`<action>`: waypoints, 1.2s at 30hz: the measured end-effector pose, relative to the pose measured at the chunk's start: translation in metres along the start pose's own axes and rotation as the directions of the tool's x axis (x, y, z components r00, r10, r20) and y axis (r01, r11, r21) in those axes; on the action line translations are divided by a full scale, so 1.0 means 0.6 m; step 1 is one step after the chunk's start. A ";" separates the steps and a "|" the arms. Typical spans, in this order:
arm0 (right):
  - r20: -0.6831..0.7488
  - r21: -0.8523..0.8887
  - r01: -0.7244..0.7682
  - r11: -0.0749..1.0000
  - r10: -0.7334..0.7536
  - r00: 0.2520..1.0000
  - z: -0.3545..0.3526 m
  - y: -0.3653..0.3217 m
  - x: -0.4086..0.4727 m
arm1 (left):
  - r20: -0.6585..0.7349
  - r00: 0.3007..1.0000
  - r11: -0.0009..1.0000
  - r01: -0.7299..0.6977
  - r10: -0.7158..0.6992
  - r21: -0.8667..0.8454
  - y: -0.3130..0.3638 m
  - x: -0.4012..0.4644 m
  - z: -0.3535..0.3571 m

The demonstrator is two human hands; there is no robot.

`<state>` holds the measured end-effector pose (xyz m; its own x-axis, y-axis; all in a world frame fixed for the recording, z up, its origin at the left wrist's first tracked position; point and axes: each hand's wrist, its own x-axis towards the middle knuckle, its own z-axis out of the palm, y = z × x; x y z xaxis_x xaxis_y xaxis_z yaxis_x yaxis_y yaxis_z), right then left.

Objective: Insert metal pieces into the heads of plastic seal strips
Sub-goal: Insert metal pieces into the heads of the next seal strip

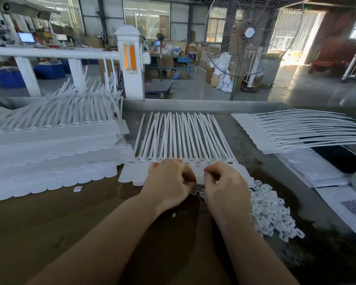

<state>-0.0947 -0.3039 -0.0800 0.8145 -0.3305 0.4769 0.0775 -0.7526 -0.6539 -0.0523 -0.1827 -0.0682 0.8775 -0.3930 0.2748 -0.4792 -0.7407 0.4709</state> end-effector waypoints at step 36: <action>0.003 0.016 0.100 0.995 -0.100 0.995 0.014 0.008 -0.002 | -0.282 0.958 0.998 0.053 -0.055 -0.016 -0.025 -0.013 0.008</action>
<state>-0.0905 -0.3024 -0.0882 0.8043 -0.2514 0.5383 0.1679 -0.7729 -0.6119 -0.0517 -0.1710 -0.0815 0.8616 -0.1818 0.4739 -0.4324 -0.7518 0.4978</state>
